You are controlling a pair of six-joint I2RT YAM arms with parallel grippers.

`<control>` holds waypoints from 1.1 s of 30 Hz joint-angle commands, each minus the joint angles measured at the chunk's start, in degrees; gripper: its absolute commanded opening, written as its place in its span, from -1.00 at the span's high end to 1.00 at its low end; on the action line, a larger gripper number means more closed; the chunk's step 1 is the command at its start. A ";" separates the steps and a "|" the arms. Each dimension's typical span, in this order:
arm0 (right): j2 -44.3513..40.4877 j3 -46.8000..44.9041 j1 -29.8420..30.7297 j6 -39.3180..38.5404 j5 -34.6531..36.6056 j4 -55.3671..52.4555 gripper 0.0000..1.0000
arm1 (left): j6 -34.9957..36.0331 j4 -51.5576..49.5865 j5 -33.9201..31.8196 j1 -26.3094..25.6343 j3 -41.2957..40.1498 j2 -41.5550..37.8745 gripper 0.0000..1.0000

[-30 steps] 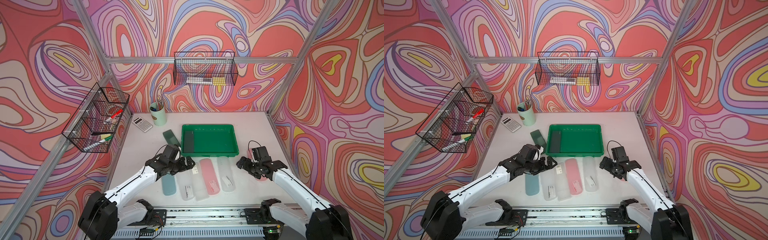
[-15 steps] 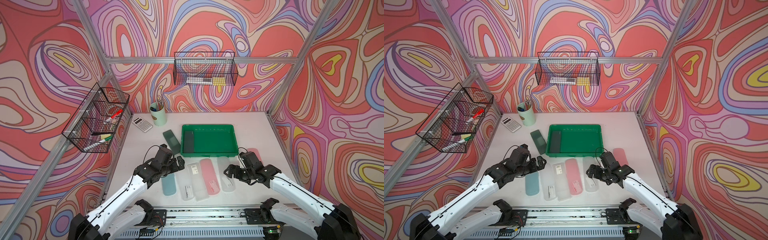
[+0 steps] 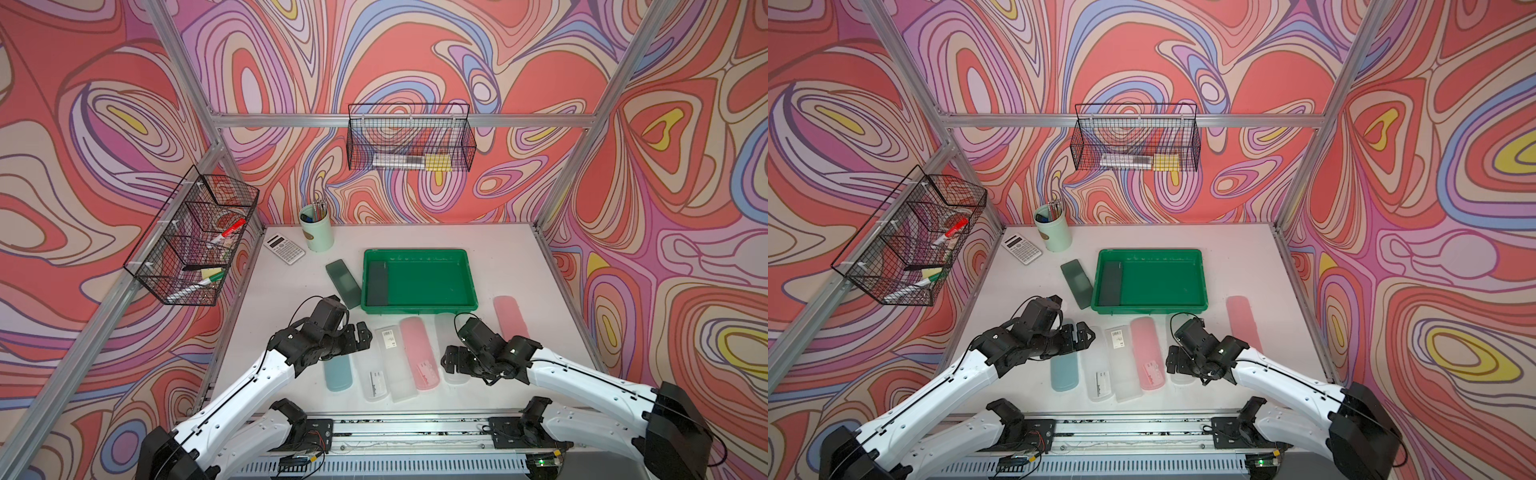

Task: Put the pencil case into the storage box
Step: Pick up the pencil case from the center of the board.

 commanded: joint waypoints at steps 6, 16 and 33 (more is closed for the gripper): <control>6.92 1.98 5.36 5.73 7.31 -1.14 -0.89 | -0.15 -0.28 1.77 -0.69 -0.14 -1.17 -0.99; 9.46 2.48 7.48 6.56 10.78 -1.86 -0.83 | 2.45 -1.44 0.92 -0.83 2.18 -0.29 -0.99; 15.12 2.70 11.47 8.98 16.14 -1.62 -0.57 | 12.85 2.09 -1.04 -0.85 9.28 0.75 -0.99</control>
